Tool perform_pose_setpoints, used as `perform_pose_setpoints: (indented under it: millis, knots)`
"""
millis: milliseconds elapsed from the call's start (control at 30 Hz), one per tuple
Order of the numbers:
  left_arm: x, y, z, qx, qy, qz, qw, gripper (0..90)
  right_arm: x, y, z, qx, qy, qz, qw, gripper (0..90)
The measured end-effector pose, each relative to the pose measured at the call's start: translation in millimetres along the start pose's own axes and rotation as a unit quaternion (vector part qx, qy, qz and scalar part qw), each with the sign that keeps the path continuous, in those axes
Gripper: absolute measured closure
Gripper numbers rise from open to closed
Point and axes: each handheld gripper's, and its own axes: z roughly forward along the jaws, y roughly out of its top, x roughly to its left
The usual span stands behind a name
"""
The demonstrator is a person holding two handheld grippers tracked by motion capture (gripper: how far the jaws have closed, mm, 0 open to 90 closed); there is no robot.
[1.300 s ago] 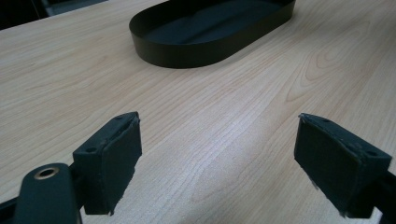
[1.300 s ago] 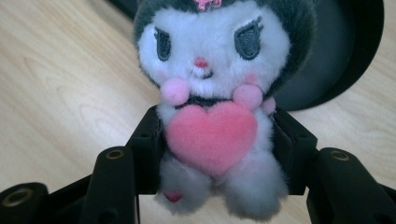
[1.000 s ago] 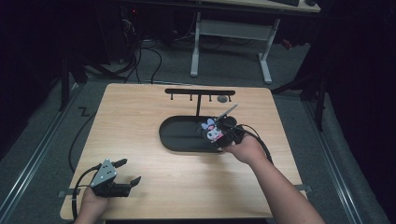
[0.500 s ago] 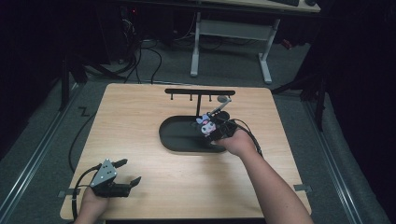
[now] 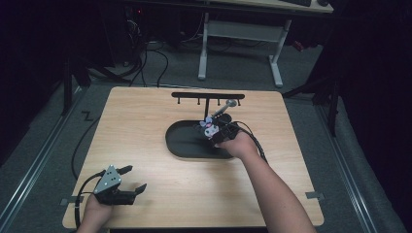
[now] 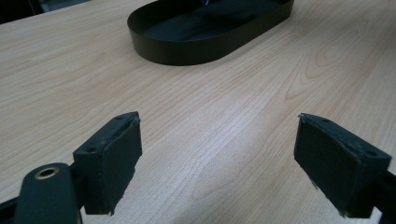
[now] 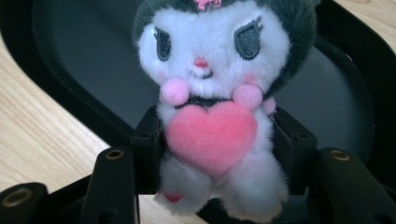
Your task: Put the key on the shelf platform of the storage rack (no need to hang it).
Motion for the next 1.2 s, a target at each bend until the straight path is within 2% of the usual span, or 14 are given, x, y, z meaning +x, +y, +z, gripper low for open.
perform_pose_setpoints:
  millis: [33, 67, 233, 300, 333, 367, 500, 567, 633, 667, 800, 1067, 1200]
  knots:
    - [-0.2, -0.1, 0.4, 0.0, -0.001, 0.001, 1.0, 15.9, 0.5, 0.0, 0.7, 0.003, -0.002, 0.009, 1.0, 46.1]
    - [-0.4, -0.1, 0.6, 0.0, -0.002, 0.0, 1.0, 15.9, -1.4, 0.3, 1.7, 0.002, -0.003, 0.004, 1.0, 46.1]
    - [-0.3, 0.0, 0.2, 0.0, -0.002, 0.001, 1.0, 15.9, -3.4, 0.7, 5.2, 0.004, -0.002, 0.018, 0.9998, 46.1]
    - [-0.4, -0.1, 0.1, 0.0, -0.003, 0.001, 1.0, 15.9, -5.5, 0.0, 8.4, 0.007, -0.009, 0.006, 0.9999, 46.1]
    - [-0.4, -0.1, 0.3, 0.0, -0.003, 0.0, 1.0, 15.9, -4.5, -0.9, 9.6, 0.012, -0.008, 0.015, 0.9998, 46.1]
    - [-0.5, -0.1, 0.6, 0.001, -0.003, 0.001, 1.0, 15.9, -6.0, -1.6, 11.1, 0.011, -0.007, 0.007, 0.9999, 46.0]
    - [-0.7, -0.1, 1.2, 0.003, -0.005, 0.002, 1.0, 15.9, -7.4, -7.2, 13.8, 0.022, -0.003, 0.018, 0.9996, 46.0]
    - [-0.7, -0.1, 1.3, 0.003, -0.006, 0.002, 1.0, 15.9, -10.6, -10.0, 14.7, 0.02, -0.002, 0.012, 0.9997, 46.0]
    - [-0.7, -0.1, 1.4, 0.003, -0.006, 0.002, 1.0, 15.9, -12.7, -13.6, 15.5, 0.029, 0.001, 0.021, 0.9994, 46.0]
    - [-0.8, 0.0, 1.4, 0.003, -0.007, 0.002, 1.0, 16.0, -13.4, -15.0, 15.8, 0.034, -0.003, 0.017, 0.9993, 45.9]
    - [-1.0, 0.0, 1.9, 0.004, -0.007, 0.002, 1.0, 16.0, -15.0, -17.7, 16.6, 0.035, -0.003, 0.02, 0.9992, 45.7]
    - [-0.9, -0.1, 1.6, 0.004, -0.007, 0.002, 1.0, 16.0, -10.2, -16.8, 25.0, 0.044, 0.0, 0.015, 0.9989, 42.0]
    - [-0.8, -0.2, 1.6, 0.005, -0.008, 0.002, 1.0, 16.1, -9.3, -16.3, 26.4, 0.045, 0.001, 0.014, 0.9989, 37.1]
